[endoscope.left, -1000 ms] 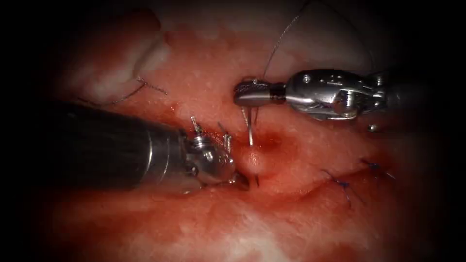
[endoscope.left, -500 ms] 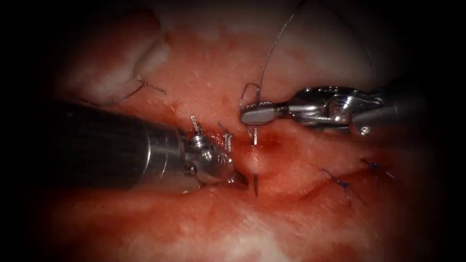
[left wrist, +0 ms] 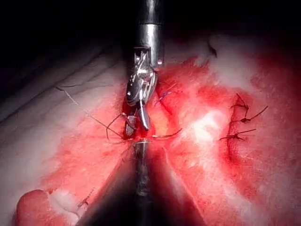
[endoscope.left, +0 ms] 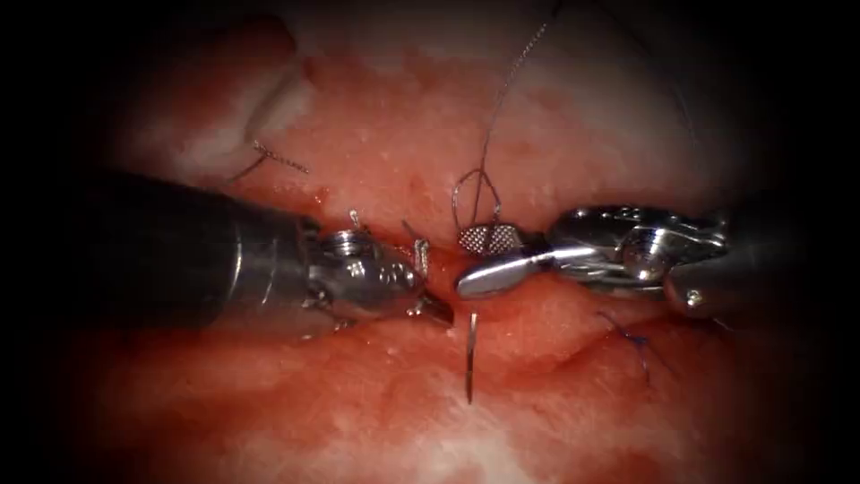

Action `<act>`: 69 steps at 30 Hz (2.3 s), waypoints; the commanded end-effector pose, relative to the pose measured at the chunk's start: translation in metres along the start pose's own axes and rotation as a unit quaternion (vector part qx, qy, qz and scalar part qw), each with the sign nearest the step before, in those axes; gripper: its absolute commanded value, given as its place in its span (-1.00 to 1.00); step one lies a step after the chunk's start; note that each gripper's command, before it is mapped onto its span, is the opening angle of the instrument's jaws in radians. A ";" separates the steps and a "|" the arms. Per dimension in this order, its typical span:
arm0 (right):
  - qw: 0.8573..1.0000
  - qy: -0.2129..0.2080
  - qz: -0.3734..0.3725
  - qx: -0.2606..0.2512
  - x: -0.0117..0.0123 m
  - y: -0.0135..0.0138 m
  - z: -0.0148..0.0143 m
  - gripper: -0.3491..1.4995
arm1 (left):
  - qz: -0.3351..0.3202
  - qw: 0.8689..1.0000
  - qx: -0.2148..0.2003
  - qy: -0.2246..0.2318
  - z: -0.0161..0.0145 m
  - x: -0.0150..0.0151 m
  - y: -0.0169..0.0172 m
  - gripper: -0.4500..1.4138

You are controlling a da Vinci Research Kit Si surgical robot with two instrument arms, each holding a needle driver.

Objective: Wound Closure
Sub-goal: Throw the needle through the buttom half of the skin, then pull the needle through the skin with the left tool.

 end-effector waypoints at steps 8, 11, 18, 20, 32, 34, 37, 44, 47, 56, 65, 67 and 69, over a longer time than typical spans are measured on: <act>1.000 0.006 -0.007 -0.012 -0.0004 0.0013 -0.0023 0.80 | 0.131 0.989 0.013 0.067 0.0006 -0.0001 0.0010 0.01; 1.000 0.006 -0.006 -0.012 -0.0003 0.0012 -0.0026 0.80 | 0.162 0.982 0.021 0.092 0.0005 -0.0003 0.0016 0.15; 1.000 0.011 -0.006 -0.009 -0.0004 0.0012 -0.0025 0.78 | 0.175 0.979 0.022 0.104 0.0008 0.0000 0.0016 0.26; 1.000 0.011 -0.006 -0.009 -0.0004 0.0012 -0.0027 0.78 | 0.178 0.978 0.019 0.105 0.0009 0.0000 0.0017 0.24; 0.999 0.024 -0.005 -0.021 -0.0006 0.0017 -0.0039 0.76 | 0.183 0.977 0.016 0.108 0.0023 0.0014 0.0023 -0.01; 0.999 0.024 -0.004 -0.022 -0.0006 0.0017 -0.0039 0.75 | 0.182 0.977 0.016 0.108 0.0026 0.0016 0.0023 -0.05; 0.999 0.024 -0.005 -0.022 -0.0006 0.0017 -0.0038 0.75 | 0.182 0.977 0.017 0.111 0.0027 0.0018 0.0022 -0.23; 0.999 0.024 -0.005 -0.021 -0.0007 0.0017 -0.0040 0.75 | 0.133 0.985 0.029 0.106 0.0017 0.0008 0.0029 -1.00; 0.999 0.024 -0.005 -0.022 -0.0007 0.0017 -0.0039 0.75 | 0.095 0.988 0.030 0.115 0.0011 0.0012 0.0030 -1.00; 0.999 0.024 -0.005 -0.022 -0.0009 0.0016 -0.0037 0.73 | -0.025 0.976 -0.007 0.216 -0.0020 0.0045 0.0046 -1.00; 0.997 0.021 -0.079 -0.011 -0.0014 0.0001 -0.0041 -0.54 | -0.088 0.961 -0.051 0.257 -0.0038 0.0062 0.0057 -1.00; 0.996 0.018 -0.089 -0.003 -0.0014 -0.0006 -0.0042 -0.85 | -0.090 0.960 -0.057 0.258 -0.0042 0.0062 0.0060 -1.00; 0.996 0.018 -0.090 -0.003 -0.0013 -0.0013 -0.0041 -0.98 | -0.089 0.960 -0.062 0.258 -0.0047 0.0062 0.0061 -1.00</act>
